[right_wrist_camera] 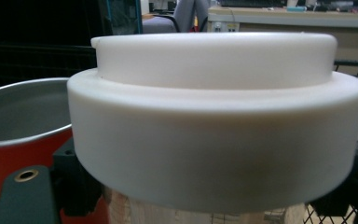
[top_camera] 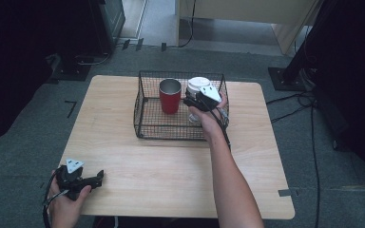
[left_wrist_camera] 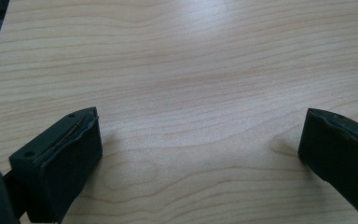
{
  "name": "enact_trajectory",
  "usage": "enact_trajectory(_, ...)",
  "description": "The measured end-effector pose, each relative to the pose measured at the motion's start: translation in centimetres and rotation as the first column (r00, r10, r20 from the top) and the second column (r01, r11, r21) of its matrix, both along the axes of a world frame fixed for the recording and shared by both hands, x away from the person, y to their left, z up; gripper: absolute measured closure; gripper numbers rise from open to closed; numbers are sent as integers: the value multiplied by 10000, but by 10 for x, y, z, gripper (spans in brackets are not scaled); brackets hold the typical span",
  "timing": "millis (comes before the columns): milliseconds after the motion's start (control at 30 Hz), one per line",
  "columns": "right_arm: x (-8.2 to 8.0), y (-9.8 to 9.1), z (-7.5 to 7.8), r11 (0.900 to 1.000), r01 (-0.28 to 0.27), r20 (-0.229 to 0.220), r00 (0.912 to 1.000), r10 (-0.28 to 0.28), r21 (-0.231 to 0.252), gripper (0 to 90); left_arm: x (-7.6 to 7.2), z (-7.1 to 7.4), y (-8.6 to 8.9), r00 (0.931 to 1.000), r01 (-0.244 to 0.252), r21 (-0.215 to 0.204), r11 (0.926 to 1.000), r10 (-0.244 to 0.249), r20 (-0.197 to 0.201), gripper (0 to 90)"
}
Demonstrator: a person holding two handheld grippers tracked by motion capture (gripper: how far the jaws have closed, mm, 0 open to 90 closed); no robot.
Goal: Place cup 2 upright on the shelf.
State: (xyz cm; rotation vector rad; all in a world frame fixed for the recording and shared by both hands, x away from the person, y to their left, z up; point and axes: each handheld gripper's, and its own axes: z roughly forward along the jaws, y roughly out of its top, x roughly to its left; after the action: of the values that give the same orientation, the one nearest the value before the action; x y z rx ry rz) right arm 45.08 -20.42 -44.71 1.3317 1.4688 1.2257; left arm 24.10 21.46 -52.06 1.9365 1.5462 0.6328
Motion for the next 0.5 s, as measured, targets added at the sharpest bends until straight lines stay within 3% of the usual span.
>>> enact_trajectory(333,0,4,1,9983,-423,-159,9990,417,-402,152,0,0,0,10000,-2,0,10000,2,4,0)
enact_trajectory(500,-1,5,0,9977,-568,-366,9978,554,-382,53,0,0,0,10000,0,0,10000,0,0,0)
